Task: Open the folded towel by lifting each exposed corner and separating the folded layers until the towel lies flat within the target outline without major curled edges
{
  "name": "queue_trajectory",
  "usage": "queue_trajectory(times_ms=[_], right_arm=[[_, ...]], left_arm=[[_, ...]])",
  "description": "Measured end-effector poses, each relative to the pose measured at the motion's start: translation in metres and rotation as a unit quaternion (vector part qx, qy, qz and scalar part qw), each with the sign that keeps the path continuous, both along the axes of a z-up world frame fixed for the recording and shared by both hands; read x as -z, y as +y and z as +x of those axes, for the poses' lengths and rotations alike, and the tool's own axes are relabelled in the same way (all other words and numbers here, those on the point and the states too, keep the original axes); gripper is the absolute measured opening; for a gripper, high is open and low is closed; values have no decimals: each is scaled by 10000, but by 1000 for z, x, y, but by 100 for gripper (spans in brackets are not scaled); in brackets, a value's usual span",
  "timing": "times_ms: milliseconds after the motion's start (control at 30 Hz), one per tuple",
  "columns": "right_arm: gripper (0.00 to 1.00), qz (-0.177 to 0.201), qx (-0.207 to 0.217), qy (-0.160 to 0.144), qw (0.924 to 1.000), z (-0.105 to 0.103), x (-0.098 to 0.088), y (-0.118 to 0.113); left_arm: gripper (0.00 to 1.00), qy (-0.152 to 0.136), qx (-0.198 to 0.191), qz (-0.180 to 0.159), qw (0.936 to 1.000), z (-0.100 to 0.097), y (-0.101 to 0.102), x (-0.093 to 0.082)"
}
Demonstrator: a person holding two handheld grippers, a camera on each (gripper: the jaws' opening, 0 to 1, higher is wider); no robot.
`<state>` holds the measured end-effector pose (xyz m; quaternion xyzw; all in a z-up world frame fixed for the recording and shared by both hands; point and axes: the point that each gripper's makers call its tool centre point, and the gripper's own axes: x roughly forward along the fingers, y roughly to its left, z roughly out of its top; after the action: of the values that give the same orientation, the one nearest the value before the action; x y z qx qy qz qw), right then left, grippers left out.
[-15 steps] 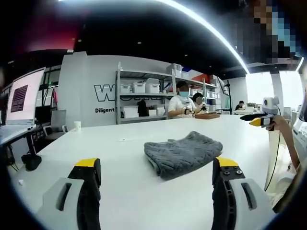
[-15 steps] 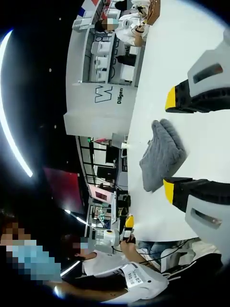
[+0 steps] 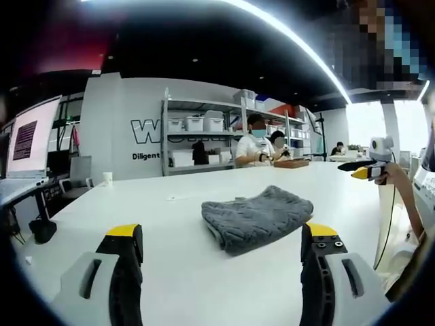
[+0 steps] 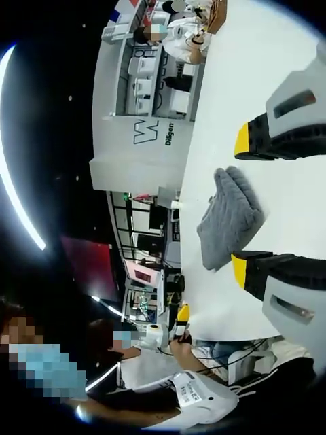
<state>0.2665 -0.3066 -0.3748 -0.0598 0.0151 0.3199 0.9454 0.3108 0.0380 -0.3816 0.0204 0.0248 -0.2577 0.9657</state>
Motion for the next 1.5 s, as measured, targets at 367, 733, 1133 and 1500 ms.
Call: queue_trajectory(times_ms=[367,733,1133,1500], right_arm=[[51,-22,-7,1,10000,2,-3,-8],[50,-25,-5,30,10000,4,-2,-10],[49,-10,-23,43,10000,11,-2,-14],[49,41,-82,37,10000,10,-2,-8]], left_arm=[[95,15,7,0,10000,1,1,1],[95,27,-26,13,10000,2,3,2],[95,33,-19,4,10000,8,1,2],[94,-7,89,45,10000,11,-4,-3]])
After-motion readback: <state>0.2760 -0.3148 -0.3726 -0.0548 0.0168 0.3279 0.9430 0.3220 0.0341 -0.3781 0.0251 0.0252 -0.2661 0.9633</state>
